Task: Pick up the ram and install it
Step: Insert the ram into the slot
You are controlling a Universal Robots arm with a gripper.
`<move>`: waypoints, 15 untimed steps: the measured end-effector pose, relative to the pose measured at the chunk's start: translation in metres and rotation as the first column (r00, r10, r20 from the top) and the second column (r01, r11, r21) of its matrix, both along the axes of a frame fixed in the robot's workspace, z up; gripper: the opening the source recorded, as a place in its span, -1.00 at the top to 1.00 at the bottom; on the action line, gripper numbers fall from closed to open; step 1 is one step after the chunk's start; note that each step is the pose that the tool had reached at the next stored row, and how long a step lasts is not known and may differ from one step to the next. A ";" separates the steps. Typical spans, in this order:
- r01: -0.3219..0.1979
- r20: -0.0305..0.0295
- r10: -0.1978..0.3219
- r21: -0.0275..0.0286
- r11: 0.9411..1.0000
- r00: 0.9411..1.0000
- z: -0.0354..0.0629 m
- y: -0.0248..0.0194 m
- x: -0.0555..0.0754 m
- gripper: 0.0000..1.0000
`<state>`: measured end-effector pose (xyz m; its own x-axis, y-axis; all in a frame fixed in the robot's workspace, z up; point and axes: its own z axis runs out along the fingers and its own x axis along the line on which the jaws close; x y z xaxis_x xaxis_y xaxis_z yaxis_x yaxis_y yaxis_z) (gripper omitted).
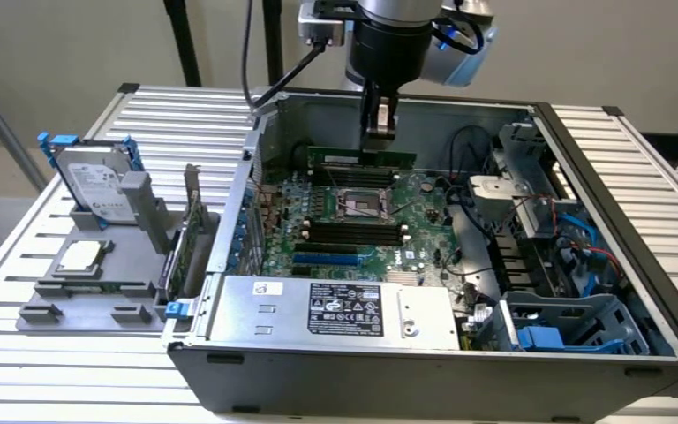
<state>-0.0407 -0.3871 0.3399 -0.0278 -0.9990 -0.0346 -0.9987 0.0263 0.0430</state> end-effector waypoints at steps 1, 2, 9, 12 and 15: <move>0.000 0.000 0.000 -0.005 1.000 1.000 -0.0011 0.0002 0.000 0.73; 0.000 0.000 0.000 -0.010 1.000 1.000 -0.0023 0.0003 0.000 0.73; 0.006 0.000 -0.006 -0.018 1.000 1.000 -0.0147 0.0009 0.000 0.73; 0.007 0.000 -0.007 -0.020 1.000 1.000 -0.0201 0.0010 0.000 0.73; 0.010 0.000 -0.010 -0.025 1.000 1.000 -0.0255 0.0010 0.000 0.73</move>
